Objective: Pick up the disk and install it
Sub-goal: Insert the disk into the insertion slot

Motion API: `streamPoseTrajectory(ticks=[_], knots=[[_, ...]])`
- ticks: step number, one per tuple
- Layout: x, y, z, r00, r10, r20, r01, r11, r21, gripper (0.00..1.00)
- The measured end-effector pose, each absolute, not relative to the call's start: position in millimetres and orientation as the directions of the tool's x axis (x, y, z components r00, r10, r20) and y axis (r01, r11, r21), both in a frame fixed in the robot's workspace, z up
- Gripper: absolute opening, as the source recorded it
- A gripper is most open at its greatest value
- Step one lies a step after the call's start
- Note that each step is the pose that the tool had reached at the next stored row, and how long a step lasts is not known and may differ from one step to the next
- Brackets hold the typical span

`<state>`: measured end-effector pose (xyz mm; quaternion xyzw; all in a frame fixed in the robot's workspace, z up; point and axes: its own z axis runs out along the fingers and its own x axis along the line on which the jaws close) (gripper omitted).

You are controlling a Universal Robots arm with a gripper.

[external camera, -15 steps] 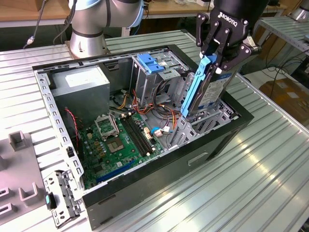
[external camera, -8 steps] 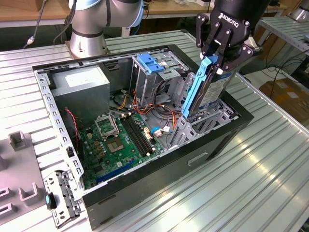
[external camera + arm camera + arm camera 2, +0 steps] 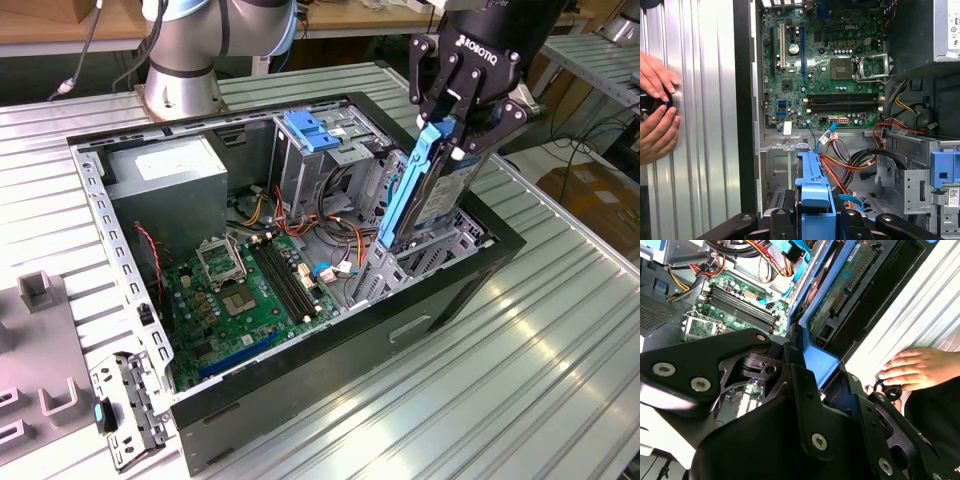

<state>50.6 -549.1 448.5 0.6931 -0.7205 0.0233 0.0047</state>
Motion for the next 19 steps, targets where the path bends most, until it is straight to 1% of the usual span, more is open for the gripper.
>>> streamPoseTrajectory(ticks=[13,19], knots=[[52.2,-550.4,442.6,-0.039,-0.998,0.040,-0.999,0.038,-0.025,0.37],[52.2,-553.8,426.1,-0.039,-0.998,0.040,-0.999,0.038,-0.024,0.37]])
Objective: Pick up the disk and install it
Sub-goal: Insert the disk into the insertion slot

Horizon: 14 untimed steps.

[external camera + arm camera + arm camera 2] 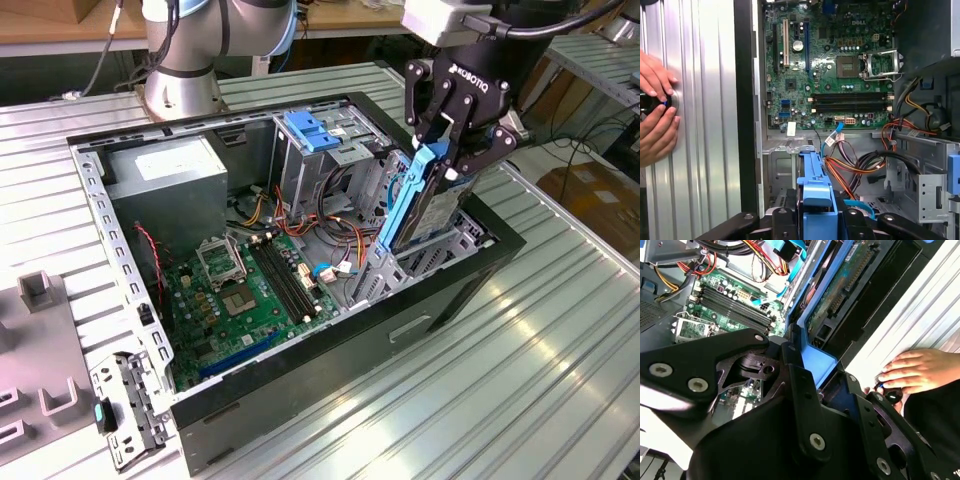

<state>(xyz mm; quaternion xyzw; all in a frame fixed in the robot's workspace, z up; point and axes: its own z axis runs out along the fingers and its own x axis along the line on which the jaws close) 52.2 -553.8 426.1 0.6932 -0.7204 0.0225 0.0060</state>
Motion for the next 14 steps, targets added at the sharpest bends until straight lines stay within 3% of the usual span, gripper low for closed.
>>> streamPoseTrajectory(ticks=[14], knots=[[52.2,-559.4,389.9,-0.039,-0.998,0.040,-0.999,0.038,-0.024,0.37]])
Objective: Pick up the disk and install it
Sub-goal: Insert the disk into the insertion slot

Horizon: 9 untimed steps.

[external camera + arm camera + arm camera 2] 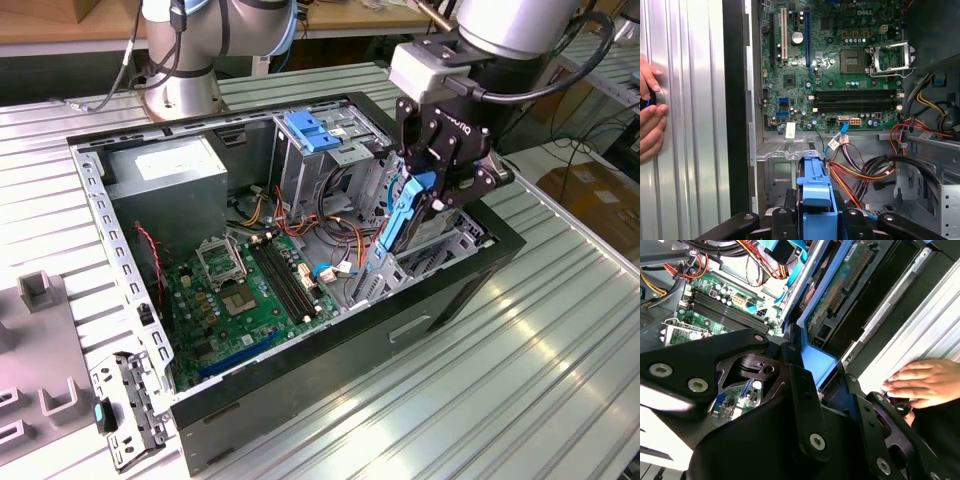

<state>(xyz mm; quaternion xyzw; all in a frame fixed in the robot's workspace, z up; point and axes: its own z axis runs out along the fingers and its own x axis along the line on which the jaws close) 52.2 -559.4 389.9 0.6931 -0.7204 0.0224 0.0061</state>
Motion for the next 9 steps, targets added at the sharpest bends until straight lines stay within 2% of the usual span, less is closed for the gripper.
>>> streamPoseTrajectory(ticks=[8,9], knots=[[52.2,-560.4,380.8,-0.039,-0.998,0.040,-0.999,0.038,-0.025,0.38],[52.2,-560.3,380.7,-0.039,-0.998,0.040,-0.999,0.038,-0.025,0.45]])
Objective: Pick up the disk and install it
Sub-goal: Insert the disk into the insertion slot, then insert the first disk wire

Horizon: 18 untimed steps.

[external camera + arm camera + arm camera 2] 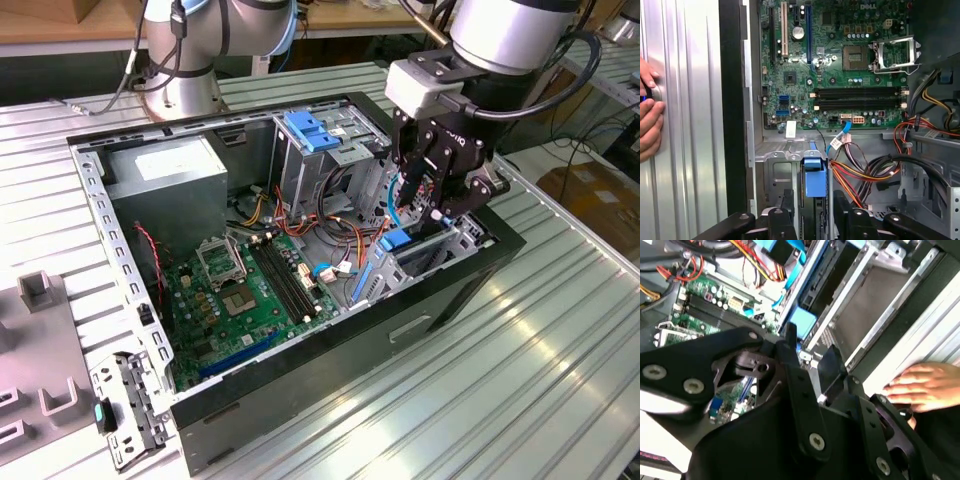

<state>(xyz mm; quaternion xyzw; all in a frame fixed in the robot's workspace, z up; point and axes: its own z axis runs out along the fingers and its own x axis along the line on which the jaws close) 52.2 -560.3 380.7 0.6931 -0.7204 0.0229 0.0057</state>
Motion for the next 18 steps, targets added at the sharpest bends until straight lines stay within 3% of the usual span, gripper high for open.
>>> streamPoseTrajectory(ticks=[4,10,18], knots=[[52.2,-560.3,380.8,-0.039,-0.998,0.040,-0.999,0.038,-0.025,0.43],[52.2,-560.3,380.8,-0.039,-0.998,0.040,-0.999,0.038,-0.025,0.12],[52.2,-560.3,380.8,-0.039,-0.998,0.040,-0.999,0.038,-0.025,0.11]])
